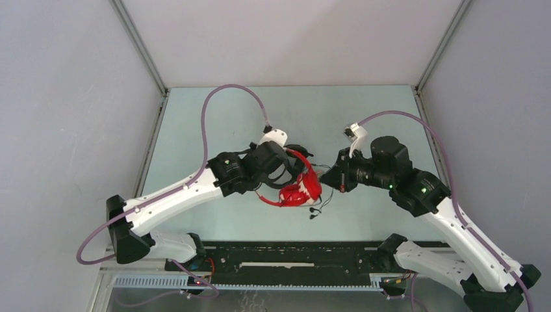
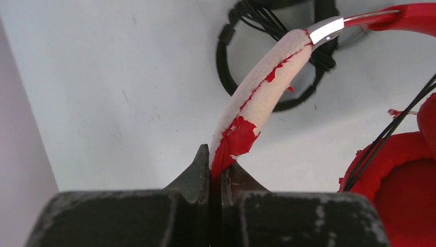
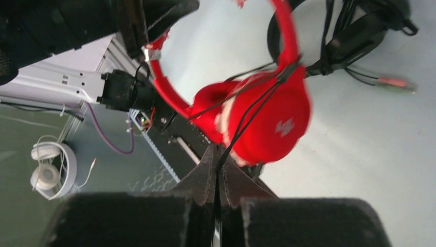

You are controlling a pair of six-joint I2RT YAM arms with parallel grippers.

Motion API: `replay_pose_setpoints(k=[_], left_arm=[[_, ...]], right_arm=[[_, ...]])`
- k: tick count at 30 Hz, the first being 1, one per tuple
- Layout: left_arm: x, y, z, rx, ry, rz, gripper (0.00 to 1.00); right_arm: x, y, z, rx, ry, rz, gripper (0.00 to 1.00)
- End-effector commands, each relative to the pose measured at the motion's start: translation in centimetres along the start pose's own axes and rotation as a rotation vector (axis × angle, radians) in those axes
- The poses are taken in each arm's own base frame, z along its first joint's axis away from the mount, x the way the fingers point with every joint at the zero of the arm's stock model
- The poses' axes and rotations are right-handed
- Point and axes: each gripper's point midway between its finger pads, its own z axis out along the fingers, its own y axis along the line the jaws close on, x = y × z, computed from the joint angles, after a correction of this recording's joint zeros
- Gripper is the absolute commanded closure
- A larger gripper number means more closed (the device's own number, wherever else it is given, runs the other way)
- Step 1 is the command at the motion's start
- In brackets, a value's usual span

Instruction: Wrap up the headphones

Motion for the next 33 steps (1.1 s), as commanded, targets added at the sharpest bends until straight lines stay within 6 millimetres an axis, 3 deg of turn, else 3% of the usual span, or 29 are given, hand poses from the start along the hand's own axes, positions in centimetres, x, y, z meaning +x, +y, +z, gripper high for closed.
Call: replay_pose_setpoints(k=[1,6,13,17,23,29,30,33], left_arm=[[-4.1,3.4,-1.2,-0.216,-0.14,-0.304,1.0],[-4.0,3.9,-0.8,-0.307,-0.143,-0.415,1.0],[-4.4,2.4,0.0,-0.289,-0.127,-0.551,1.0],[-5.6,1.9,-0.2,-0.274,-0.145,-0.662,1.0],[-7.7,0.8,0.2,-0.181,-0.119,-0.755,1.0],[-8.3,0.0,0.6,-0.072,-0.064,-0.798,1.0],[-8.3,0.1,0.5,-0.065,-0.062,-0.803,1.0],[-8.6,1.0,0.1,-0.073,-0.08,-0.814,1.0]], right_arm=[[0.1,2.1,-0.4,-0.021,0.063,0.026,1.0],[0.4,3.0,0.2,-0.035,0.08,0.065,1.0],[-0.1,5.0,1.6,-0.092,0.063,0.078,1.0],[-0.2,6.2,2.6,-0.116,0.062,0.088,1.0],[1.1,6.3,4.1,-0.081,0.099,0.092,1.0],[1.7,5.2,4.7,-0.02,0.113,0.094,1.0],[1.7,5.2,4.6,-0.02,0.109,0.09,0.97],[2.1,5.4,4.3,-0.052,0.104,0.081,0.72]])
